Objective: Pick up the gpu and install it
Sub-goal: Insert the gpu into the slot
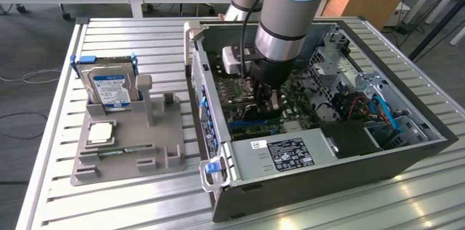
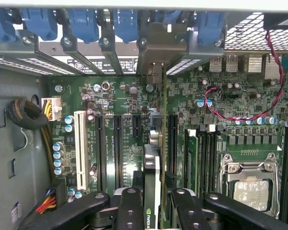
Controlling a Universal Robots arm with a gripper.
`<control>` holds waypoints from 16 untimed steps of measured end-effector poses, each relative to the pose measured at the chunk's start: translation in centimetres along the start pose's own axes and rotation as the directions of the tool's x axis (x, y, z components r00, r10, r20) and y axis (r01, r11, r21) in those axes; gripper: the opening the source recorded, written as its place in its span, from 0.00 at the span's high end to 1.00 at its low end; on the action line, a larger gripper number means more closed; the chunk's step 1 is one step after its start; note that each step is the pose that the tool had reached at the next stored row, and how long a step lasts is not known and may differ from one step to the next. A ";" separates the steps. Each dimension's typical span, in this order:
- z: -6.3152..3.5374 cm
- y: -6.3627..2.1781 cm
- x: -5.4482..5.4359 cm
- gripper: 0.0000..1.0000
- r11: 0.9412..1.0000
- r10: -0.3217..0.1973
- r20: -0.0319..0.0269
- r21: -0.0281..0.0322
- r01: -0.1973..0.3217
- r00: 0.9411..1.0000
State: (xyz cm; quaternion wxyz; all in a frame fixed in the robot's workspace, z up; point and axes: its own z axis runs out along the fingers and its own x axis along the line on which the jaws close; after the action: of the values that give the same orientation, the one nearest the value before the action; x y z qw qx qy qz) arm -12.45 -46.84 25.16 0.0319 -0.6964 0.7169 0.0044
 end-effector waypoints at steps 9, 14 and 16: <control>0.13 0.12 0.0 0.73 1.000 0.000 0.000 0.000 0.000 1.000; 0.20 0.19 0.0 0.73 1.000 0.000 0.000 0.000 0.000 1.000; 0.21 0.19 0.0 0.73 1.000 0.000 0.000 0.000 0.000 1.000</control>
State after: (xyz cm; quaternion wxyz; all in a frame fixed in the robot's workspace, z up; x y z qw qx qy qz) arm -12.64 -46.84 24.95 0.0317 -0.6964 0.7169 0.0043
